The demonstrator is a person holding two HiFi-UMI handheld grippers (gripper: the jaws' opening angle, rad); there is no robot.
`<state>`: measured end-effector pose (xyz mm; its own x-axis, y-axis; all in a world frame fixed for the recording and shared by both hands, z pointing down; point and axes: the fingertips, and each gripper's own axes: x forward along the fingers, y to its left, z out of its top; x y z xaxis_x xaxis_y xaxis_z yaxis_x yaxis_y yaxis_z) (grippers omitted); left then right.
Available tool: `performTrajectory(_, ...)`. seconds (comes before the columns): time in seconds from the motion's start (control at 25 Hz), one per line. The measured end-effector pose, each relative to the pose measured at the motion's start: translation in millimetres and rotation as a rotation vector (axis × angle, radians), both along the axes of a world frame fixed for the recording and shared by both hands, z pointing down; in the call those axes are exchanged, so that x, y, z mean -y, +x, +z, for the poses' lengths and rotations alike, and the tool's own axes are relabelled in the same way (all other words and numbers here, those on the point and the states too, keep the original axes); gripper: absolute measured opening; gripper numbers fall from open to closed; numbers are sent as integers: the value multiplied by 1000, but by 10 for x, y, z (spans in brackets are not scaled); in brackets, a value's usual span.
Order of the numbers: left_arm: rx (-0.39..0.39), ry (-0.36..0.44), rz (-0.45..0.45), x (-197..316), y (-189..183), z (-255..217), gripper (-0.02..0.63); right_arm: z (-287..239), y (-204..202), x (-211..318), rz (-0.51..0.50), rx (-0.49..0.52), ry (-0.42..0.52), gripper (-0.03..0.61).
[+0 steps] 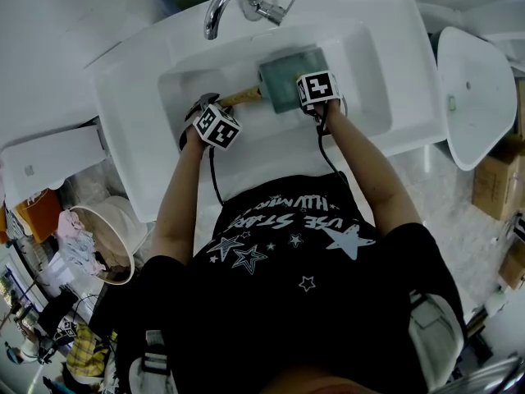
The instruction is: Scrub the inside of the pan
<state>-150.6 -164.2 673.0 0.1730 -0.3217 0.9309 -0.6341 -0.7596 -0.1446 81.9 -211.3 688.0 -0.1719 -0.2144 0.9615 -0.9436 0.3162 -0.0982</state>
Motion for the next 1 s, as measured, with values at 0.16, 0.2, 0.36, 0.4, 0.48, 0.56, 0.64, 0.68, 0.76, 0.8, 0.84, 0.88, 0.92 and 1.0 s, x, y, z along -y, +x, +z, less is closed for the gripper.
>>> performTrajectory(0.16,-2,3,-1,-2,3,-3,202,-3,129,34,10,-34,6,156)
performTrajectory(0.2,-2,3,-1,-1,3,-3,202,-3,164,45,17,-41,8,156)
performTrajectory(0.36,-2,5,-1,-4,2,-4,202,-13,272,76,35,-63,20,155)
performTrajectory(0.4,-1,6,-1,-3,1,-4,202,-15,279,79,34,-66,21,155)
performTrajectory(0.48,-1,6,-1,-4,-1,-4,202,-11,274,80,26,-73,22,155)
performTrajectory(0.56,1,7,0,-4,-3,-3,202,-5,263,85,14,-77,25,156)
performTrajectory(0.64,11,12,0,4,-15,1,202,-9,255,91,6,-79,26,156)
performTrajectory(0.68,18,15,0,8,-24,6,202,-16,256,94,7,-80,25,155)
performTrajectory(0.76,19,13,-2,6,-18,9,202,-25,266,96,16,-79,21,155)
performTrajectory(0.8,16,10,-4,2,-8,7,202,-21,273,96,23,-80,19,155)
performTrajectory(0.84,11,7,-5,-1,3,3,202,-17,282,95,30,-81,16,155)
performTrajectory(0.88,4,4,-5,-3,17,-6,202,-16,288,94,37,-83,14,153)
performTrajectory(0.92,-5,2,-5,-6,29,-15,202,-20,287,95,40,-84,14,155)
performTrajectory(1.0,-9,5,-12,-2,10,-1,202,-29,277,102,40,-80,20,155)
